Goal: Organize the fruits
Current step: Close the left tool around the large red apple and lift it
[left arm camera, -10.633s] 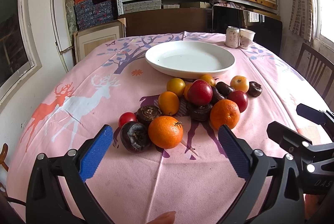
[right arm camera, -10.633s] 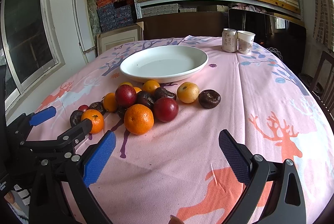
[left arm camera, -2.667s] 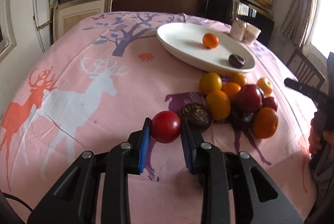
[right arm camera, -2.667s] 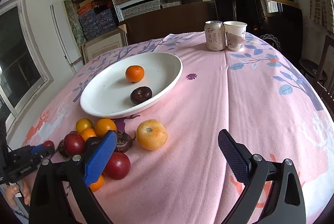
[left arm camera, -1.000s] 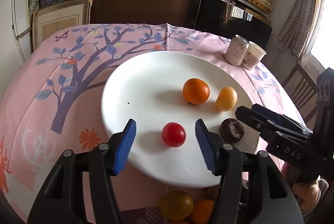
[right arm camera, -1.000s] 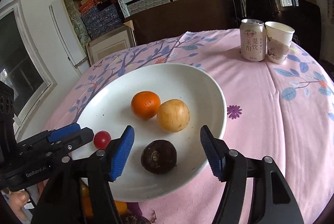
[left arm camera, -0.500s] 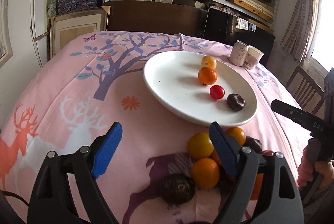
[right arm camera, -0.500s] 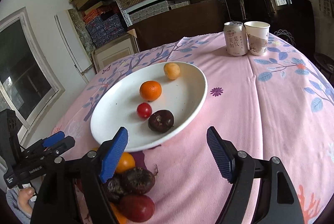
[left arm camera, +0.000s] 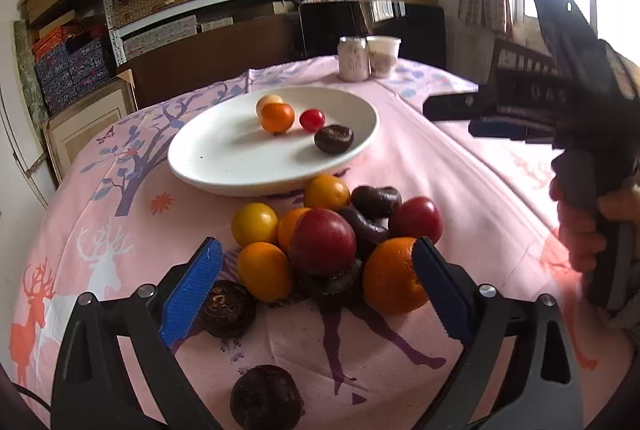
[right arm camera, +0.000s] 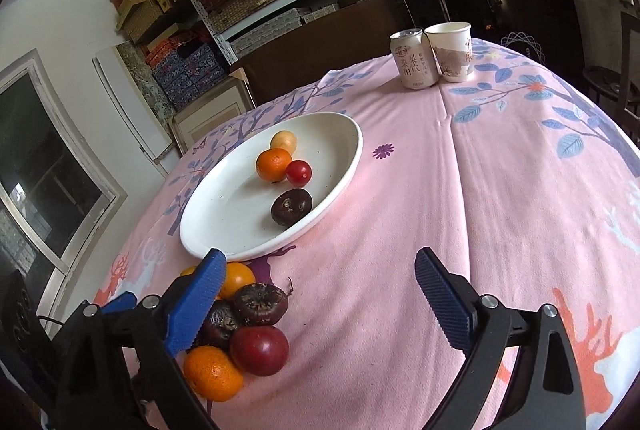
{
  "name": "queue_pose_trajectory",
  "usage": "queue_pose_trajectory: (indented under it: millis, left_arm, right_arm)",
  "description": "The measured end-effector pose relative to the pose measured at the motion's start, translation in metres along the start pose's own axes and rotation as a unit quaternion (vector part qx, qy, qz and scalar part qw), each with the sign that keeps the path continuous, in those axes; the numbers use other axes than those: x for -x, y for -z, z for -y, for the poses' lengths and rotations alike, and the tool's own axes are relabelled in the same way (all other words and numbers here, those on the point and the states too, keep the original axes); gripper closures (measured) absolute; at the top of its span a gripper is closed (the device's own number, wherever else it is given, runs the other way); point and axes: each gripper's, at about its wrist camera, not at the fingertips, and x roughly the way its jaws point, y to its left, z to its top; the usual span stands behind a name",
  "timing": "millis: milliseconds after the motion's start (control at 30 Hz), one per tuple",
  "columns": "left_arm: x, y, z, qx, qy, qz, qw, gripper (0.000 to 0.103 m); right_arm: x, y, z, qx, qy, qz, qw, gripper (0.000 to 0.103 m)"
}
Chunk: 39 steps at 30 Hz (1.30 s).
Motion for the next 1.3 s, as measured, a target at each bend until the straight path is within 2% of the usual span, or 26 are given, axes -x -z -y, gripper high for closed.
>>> queue_pose_trajectory:
  millis: [100,200,267,400,533,567,600,667,700,767,900,967,1100,1200,1300]
  left_arm:
    - [-0.001,-0.001,-0.004,0.016,0.012,0.002,0.9998,0.007]
    - [-0.005,0.001,-0.014,0.047,0.043,-0.008,0.9979,0.009]
    - [-0.006,0.001,-0.016,0.055,0.06,-0.008,0.9967,0.022]
    - [-0.008,-0.001,-0.015,0.056,0.087,-0.009,0.9946,0.035]
    - [-0.01,-0.001,-0.018,0.064,0.106,-0.011,0.9922,0.039]
    - [-0.01,-0.001,-0.021,0.07,0.109,-0.009,0.9915,0.045]
    - [-0.01,-0.001,-0.025,0.078,0.107,-0.009,0.9912,0.057]
    - [-0.011,0.001,-0.039,0.109,0.123,-0.012,0.9863,0.068]
    - [-0.012,0.003,-0.048,0.131,0.141,-0.015,0.9811,0.068]
    - [-0.013,0.005,-0.056,0.152,0.145,-0.016,0.9775,0.068]
    - [-0.014,0.004,-0.044,0.126,0.13,-0.017,0.9833,0.065]
    - [-0.023,0.004,-0.033,0.1,0.113,-0.039,0.9877,0.064]
    - [-0.026,0.005,-0.039,0.114,0.122,-0.043,0.985,0.065]
    - [-0.013,0.004,-0.049,0.129,0.104,-0.014,0.9861,0.065]
    - [0.004,0.005,-0.07,0.168,0.088,0.023,0.9816,0.065]
  right_arm:
    - [0.0,0.001,-0.001,-0.001,-0.001,0.0,1.0,0.007]
    - [0.0,0.001,-0.001,-0.001,-0.001,-0.003,1.0,0.007]
    - [0.0,0.001,0.0,-0.002,0.0,-0.004,1.0,0.007]
    - [-0.001,0.002,-0.001,0.0,0.003,-0.004,1.0,0.007]
    - [-0.002,0.001,-0.001,0.001,0.005,-0.006,1.0,0.007]
    - [-0.002,0.001,-0.001,0.001,0.004,-0.006,1.0,0.007]
    - [-0.003,0.001,-0.002,0.002,0.003,-0.006,1.0,0.007]
    - [-0.003,0.001,-0.003,0.006,0.001,-0.007,1.0,0.007]
    - [-0.003,0.002,-0.003,0.008,0.0,-0.008,1.0,0.007]
    - [-0.004,0.003,-0.005,0.013,-0.001,-0.011,1.0,0.007]
    - [-0.007,0.004,-0.008,0.022,0.0,-0.015,1.0,0.007]
    - [-0.007,0.004,-0.009,0.025,0.0,-0.016,1.0,0.007]
    - [-0.007,0.006,-0.012,0.036,-0.002,-0.022,0.999,0.007]
    - [-0.01,0.009,-0.02,0.059,-0.009,-0.036,0.998,0.007]
    - [-0.013,0.016,-0.028,0.082,-0.017,-0.059,0.995,0.007]
